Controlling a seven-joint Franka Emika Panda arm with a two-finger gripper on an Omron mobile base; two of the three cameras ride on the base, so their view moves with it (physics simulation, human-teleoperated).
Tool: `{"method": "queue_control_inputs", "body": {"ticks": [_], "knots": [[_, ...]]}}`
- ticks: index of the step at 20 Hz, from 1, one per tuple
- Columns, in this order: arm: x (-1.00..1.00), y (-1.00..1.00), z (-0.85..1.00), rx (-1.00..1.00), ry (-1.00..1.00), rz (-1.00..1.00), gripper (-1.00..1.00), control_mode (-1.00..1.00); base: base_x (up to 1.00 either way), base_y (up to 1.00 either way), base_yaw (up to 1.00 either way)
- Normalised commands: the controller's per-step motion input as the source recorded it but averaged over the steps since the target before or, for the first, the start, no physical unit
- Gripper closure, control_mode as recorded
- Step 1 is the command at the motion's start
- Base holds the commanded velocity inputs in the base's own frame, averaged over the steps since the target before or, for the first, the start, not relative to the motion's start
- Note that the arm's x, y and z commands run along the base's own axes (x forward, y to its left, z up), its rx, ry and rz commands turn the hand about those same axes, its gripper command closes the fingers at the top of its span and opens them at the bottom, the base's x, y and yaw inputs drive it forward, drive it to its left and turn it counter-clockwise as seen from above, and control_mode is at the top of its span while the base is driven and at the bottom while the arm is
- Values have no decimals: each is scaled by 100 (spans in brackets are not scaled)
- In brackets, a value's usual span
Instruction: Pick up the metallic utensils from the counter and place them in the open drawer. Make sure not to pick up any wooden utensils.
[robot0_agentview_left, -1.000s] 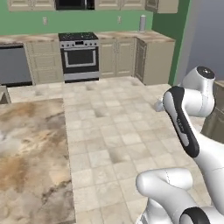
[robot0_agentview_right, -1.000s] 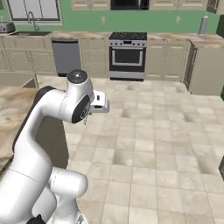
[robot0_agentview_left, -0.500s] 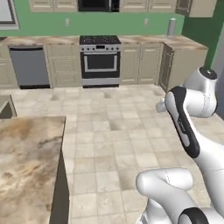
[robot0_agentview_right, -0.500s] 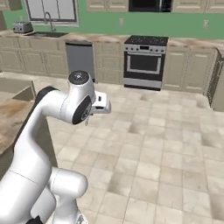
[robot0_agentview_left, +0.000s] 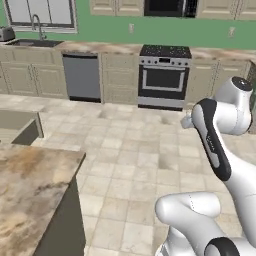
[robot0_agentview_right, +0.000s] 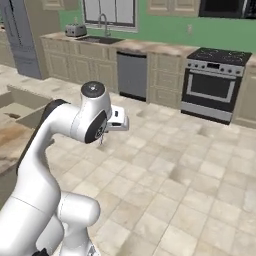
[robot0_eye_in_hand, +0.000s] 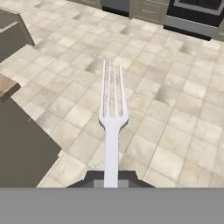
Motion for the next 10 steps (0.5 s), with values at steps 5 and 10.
{"method": "queue_control_inputs", "body": {"ticks": [5, 10], "knots": [[0, 0, 0, 0, 0, 0, 100, 100, 100, -62, 55], [0, 0, 0, 0, 0, 0, 100, 100, 99, -74, 51]]}}
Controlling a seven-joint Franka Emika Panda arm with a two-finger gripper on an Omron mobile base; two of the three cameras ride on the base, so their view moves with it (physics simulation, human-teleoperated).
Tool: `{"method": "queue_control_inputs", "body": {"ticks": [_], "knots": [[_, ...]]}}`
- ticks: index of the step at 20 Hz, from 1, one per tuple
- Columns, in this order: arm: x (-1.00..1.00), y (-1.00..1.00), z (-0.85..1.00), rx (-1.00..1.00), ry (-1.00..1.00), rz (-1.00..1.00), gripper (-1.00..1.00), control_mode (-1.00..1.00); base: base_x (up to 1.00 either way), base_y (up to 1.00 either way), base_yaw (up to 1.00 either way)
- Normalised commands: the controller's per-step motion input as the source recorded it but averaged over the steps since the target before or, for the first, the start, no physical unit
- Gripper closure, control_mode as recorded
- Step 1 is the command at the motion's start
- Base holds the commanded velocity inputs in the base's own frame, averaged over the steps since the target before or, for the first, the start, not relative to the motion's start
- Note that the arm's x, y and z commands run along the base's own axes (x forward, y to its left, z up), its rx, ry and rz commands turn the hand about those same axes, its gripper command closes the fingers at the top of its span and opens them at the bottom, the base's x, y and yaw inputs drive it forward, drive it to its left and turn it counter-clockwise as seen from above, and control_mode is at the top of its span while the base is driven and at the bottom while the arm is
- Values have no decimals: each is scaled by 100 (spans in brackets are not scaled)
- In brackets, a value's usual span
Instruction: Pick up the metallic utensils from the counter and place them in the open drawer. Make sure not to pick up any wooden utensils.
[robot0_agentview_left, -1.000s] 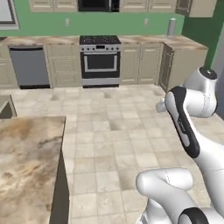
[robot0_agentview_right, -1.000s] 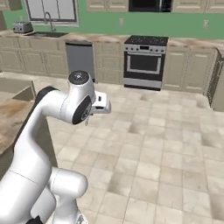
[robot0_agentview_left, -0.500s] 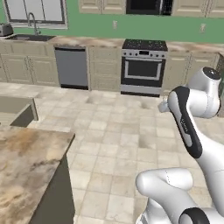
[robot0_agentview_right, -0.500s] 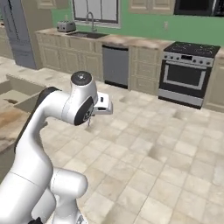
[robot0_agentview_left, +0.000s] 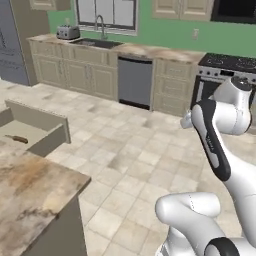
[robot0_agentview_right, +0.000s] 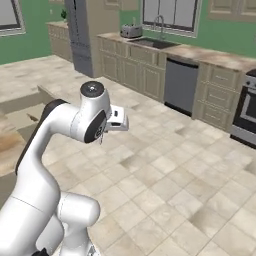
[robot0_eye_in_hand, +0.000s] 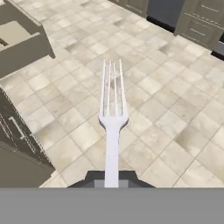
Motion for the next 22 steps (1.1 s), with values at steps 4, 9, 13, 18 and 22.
{"method": "queue_control_inputs", "body": {"ticks": [4, 9, 13, 18, 22], "knots": [[0, 0, 0, 0, 0, 0, 100, 100, 92, -78, 49], [0, 0, 0, 0, 0, 0, 100, 100, 85, -45, 47], [0, 0, 0, 0, 0, 0, 100, 100, 85, -5, 42], [0, 0, 0, 0, 0, 0, 100, 100, 80, 3, 35], [0, 0, 0, 0, 0, 0, 100, 100, 67, 5, 30]]}}
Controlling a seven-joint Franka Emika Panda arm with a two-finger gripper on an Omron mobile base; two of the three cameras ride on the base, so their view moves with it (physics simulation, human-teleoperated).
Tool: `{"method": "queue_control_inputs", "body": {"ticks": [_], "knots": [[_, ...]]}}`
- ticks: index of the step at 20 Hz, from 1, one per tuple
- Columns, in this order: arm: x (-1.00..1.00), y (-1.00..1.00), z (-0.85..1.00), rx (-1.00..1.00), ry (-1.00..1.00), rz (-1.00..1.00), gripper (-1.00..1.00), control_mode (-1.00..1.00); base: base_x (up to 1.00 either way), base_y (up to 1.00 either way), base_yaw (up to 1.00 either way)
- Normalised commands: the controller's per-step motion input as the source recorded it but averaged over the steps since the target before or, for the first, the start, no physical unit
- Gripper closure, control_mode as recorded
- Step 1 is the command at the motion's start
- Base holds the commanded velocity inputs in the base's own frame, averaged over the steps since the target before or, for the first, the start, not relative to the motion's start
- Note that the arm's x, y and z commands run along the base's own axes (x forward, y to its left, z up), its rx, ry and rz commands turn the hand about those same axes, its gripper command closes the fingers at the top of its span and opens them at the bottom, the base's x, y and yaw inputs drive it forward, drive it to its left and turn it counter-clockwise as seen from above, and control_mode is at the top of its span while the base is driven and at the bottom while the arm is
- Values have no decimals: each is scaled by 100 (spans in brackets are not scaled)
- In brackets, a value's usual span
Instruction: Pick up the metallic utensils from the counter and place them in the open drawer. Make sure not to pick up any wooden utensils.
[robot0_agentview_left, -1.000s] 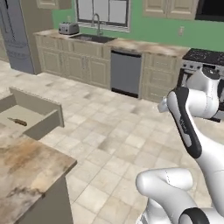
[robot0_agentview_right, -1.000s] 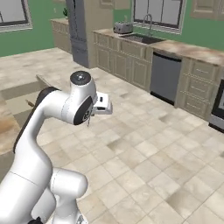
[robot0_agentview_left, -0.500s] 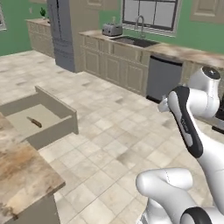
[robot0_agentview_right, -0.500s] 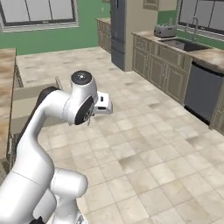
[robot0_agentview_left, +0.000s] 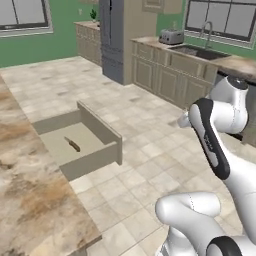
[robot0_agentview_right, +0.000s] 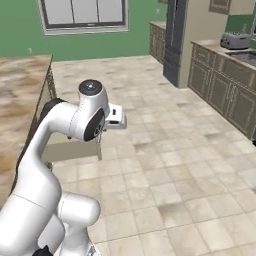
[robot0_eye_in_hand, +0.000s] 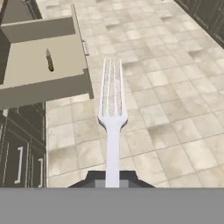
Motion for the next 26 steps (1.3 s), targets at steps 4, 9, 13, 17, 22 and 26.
{"method": "queue_control_inputs", "body": {"ticks": [4, 9, 13, 17, 22, 26], "knots": [[0, 0, 0, 0, 0, 0, 100, 100, 53, 0, 33], [0, 0, 0, 0, 0, 0, 100, 100, 39, -11, 35], [0, 0, 0, 0, 0, 0, 100, 100, 35, -35, 36], [0, 0, 0, 0, 0, 0, 100, 100, 28, -57, 38], [0, 0, 0, 0, 0, 0, 100, 100, 27, -65, 33], [0, 0, 0, 0, 0, 0, 100, 100, 61, -23, 25]]}}
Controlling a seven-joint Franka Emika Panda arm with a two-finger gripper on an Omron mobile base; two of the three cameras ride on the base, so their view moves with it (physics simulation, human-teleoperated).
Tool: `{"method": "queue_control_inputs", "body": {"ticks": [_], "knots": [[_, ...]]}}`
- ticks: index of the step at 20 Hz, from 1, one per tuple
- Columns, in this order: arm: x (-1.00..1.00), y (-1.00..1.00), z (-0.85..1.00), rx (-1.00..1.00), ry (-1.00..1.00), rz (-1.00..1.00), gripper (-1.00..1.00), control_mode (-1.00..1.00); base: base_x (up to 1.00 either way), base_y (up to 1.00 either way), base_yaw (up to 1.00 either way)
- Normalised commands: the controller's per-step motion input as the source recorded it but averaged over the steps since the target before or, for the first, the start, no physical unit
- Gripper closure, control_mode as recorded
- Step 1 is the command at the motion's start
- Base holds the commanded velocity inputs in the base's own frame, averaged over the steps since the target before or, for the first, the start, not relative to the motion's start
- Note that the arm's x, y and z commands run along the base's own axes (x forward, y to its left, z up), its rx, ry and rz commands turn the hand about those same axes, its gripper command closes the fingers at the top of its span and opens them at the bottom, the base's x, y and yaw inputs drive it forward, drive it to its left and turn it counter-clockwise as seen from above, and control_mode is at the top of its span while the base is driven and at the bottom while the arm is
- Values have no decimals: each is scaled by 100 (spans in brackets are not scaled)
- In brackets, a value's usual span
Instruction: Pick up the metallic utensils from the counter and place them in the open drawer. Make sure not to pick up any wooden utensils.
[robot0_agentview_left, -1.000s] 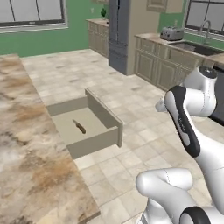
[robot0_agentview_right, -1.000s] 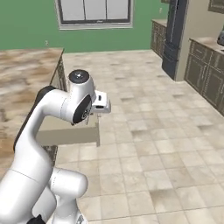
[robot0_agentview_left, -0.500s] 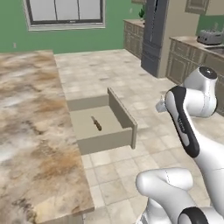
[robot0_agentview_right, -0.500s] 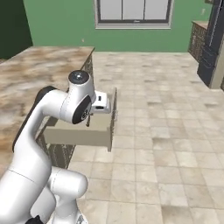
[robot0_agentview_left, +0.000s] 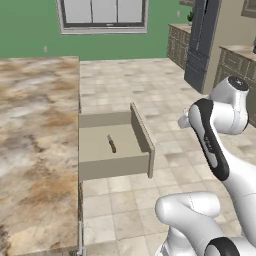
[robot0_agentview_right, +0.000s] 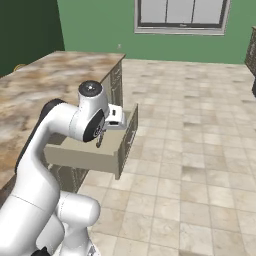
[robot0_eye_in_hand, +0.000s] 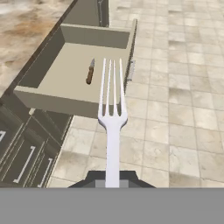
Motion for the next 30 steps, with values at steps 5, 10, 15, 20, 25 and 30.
{"method": "queue_control_inputs", "body": {"ticks": [5, 10, 15, 20, 25, 30], "knots": [[0, 0, 0, 0, 0, 0, 100, 100, 74, 1, 13], [0, 0, 0, 0, 0, 0, 100, 100, 29, 1, 2], [0, 0, 0, 0, 0, 0, 100, 100, -19, 0, 0], [0, 0, 0, 0, 0, 0, 100, 100, -13, 11, 0], [13, 20, -22, 0, 0, 0, 100, -100, 3, 10, 0], [24, 34, -35, 0, 1, -2, 100, -100, 0, 0, 0]]}}
